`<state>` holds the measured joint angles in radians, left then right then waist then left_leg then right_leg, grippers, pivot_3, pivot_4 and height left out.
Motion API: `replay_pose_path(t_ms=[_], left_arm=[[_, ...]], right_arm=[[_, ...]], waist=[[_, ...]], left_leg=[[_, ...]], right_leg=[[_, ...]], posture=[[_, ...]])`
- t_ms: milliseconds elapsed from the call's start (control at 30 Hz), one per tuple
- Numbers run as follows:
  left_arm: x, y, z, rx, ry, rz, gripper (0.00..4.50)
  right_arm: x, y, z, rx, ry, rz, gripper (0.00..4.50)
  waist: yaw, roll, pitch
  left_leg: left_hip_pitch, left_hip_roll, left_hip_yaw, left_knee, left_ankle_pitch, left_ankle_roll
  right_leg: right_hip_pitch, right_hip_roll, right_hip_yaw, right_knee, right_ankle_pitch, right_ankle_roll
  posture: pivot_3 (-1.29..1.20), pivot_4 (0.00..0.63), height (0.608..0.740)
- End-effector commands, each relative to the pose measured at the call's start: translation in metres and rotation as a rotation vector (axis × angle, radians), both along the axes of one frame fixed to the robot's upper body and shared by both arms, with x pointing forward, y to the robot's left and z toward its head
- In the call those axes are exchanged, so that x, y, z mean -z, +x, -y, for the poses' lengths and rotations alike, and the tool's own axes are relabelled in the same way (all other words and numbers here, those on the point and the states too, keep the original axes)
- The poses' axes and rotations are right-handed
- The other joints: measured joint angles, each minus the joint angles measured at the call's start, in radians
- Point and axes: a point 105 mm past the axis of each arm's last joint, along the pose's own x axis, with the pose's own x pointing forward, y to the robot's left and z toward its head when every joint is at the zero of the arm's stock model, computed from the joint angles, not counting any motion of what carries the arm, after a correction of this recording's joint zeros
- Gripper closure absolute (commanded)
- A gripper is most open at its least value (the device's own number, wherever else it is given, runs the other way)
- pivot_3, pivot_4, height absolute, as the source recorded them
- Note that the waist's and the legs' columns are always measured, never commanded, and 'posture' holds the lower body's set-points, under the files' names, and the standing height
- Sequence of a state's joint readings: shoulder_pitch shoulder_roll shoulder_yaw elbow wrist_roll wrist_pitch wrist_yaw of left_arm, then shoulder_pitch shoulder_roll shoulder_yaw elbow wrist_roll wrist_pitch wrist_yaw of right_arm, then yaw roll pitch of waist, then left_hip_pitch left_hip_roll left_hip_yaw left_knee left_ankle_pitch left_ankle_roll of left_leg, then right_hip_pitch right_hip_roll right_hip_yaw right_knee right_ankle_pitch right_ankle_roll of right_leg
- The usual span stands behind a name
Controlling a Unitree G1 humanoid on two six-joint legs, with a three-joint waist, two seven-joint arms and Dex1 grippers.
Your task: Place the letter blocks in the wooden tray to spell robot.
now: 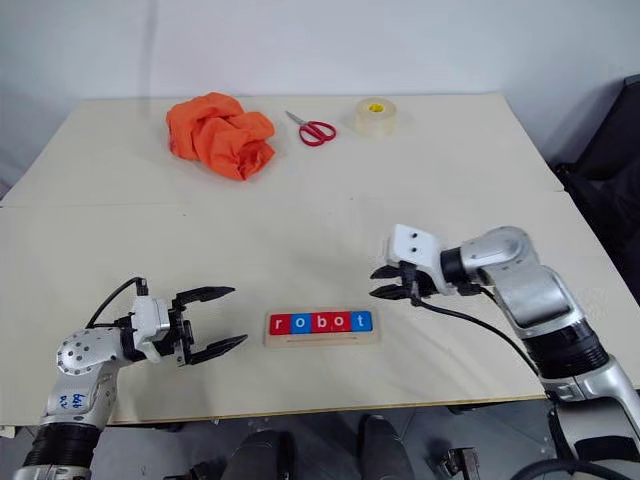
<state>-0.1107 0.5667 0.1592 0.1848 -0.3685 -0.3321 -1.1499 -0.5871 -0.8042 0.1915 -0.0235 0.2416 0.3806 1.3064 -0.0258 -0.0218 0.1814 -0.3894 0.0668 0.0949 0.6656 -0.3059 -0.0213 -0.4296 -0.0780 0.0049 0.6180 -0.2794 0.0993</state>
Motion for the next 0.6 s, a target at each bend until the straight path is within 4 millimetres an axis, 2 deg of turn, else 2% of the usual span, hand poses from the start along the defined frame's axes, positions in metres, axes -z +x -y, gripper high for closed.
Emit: replay_pose_path(t_ms=[33,133,200,367,600], left_arm=[[-0.015,0.0,-0.013,-0.029,-0.021,0.053,0.0],[-0.017,-0.001,-0.018,-0.027,-0.02,0.048,0.0],[-0.02,-0.005,-0.025,-0.012,-0.025,0.05,0.0],[-0.029,-0.009,-0.039,-0.025,-0.059,0.036,0.0],[-0.039,-0.005,-0.043,-0.029,-0.081,0.044,0.0]], right_arm=[[-0.006,-0.013,0.031,-0.075,0.076,0.012,1.64],[-0.005,-0.016,0.046,-0.091,0.158,-0.002,0.64],[-0.012,-0.02,0.055,-0.109,0.261,-0.018,0.02],[-0.015,-0.017,0.075,-0.067,0.336,0.001,0.02],[-0.022,-0.002,0.093,-0.008,0.324,0.064,0.02]], waist=[[0.001,0.0,0.0],[-0.001,0.0,0.0],[-0.007,0.0,0.0],[-0.007,0.0,0.0],[-0.004,0.001,0.0]], left_leg=[[0.0,0.0,0.0,0.0,0.0,0.0],[0.0,0.0,0.001,0.0,0.0,0.0],[0.002,0.0,0.002,0.0,0.0,0.0],[0.004,0.001,0.002,0.0,0.001,-0.001],[0.004,0.001,0.002,0.001,0.001,-0.001]], right_leg=[[0.0,0.0,0.0,-0.001,0.0,0.0],[0.001,0.0,0.0,-0.001,0.001,0.002],[0.001,0.0,0.001,-0.001,0.001,0.002],[0.001,0.001,0.001,0.002,0.001,0.002],[0.001,0.0,0.002,0.002,0.001,0.002]], posture=[[0.0,0.15,0.74],[0.0,0.15,0.74],[0.0,0.15,0.74],[0.0,0.15,0.74],[0.0,0.15,0.74]])
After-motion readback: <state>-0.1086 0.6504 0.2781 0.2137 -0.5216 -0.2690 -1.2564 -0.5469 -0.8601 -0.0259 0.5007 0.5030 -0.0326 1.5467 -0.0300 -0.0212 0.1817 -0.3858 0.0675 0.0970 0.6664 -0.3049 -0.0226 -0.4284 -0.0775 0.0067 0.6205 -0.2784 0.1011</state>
